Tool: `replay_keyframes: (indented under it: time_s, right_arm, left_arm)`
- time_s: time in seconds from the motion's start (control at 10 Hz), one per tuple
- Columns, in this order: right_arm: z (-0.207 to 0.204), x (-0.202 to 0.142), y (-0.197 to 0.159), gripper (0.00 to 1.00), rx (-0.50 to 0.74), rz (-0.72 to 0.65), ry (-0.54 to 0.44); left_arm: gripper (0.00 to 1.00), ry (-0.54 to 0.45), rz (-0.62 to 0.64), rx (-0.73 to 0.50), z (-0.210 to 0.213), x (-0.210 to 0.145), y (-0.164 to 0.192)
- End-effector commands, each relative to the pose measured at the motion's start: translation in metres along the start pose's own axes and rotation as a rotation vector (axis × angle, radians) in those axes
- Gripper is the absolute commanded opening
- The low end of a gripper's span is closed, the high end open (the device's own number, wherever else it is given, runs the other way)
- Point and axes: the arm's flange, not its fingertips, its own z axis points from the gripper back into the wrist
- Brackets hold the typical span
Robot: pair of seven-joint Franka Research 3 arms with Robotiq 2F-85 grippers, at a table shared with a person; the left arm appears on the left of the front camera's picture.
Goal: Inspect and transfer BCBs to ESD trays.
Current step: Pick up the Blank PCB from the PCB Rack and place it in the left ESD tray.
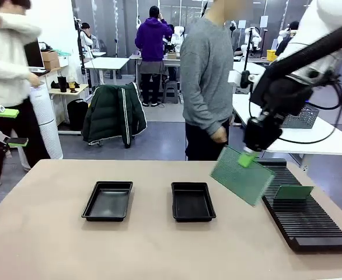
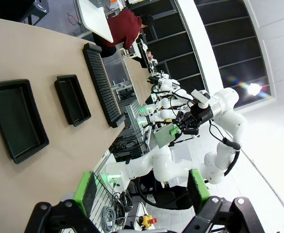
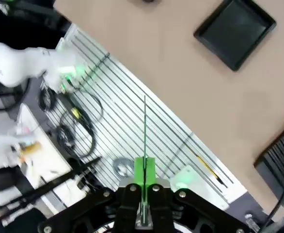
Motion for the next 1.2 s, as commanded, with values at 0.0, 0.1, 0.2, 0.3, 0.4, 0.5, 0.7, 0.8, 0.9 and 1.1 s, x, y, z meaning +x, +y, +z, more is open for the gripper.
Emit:
replay_keyframes:
  time_s: [0.0, 0.1, 0.2, 0.3, 0.4, 0.5, 0.7, 0.8, 0.9, 1.1]
  right_arm:
    - [-0.012, 0.037, 0.015, 0.02, 0.030, -0.139, -0.065]
    - [-0.019, 0.054, 0.019, 0.02, 0.037, -0.208, -0.090]
    - [-0.028, 0.069, 0.023, 0.02, 0.052, -0.238, -0.097]
    - [-0.037, 0.081, 0.024, 0.02, 0.075, -0.285, -0.118]
    - [-0.048, 0.093, 0.026, 0.02, 0.104, -0.346, -0.154]
    - [-0.057, 0.104, 0.027, 0.02, 0.123, -0.378, -0.159]
    - [-0.081, 0.127, 0.029, 0.02, 0.162, -0.470, -0.198]
    - [-0.096, 0.140, 0.028, 0.02, 0.194, -0.503, -0.214]
    - [-0.110, 0.153, 0.028, 0.02, 0.215, -0.532, -0.222]
    - [-0.137, 0.176, 0.028, 0.02, 0.257, -0.567, -0.251]
  left_arm:
    - [1.00, -0.002, -0.002, -0.002, 0.001, 0.000, -0.001]
    - [1.00, -0.002, -0.002, -0.002, 0.001, 0.000, -0.001]
    - [1.00, -0.002, -0.002, -0.002, 0.001, 0.000, -0.001]
    - [1.00, -0.002, -0.002, -0.002, 0.001, 0.000, -0.001]
    - [1.00, -0.002, -0.002, -0.002, 0.001, 0.000, -0.001]
    - [1.00, -0.002, -0.002, -0.002, 0.001, 0.000, -0.001]
    - [1.00, -0.002, -0.002, -0.002, 0.001, 0.000, -0.001]
    - [1.00, -0.002, -0.002, -0.002, 0.001, 0.000, -0.001]
    - [1.00, -0.002, -0.002, -0.002, 0.001, 0.000, -0.001]
    - [1.00, -0.002, -0.002, -0.002, 0.001, 0.000, -0.001]
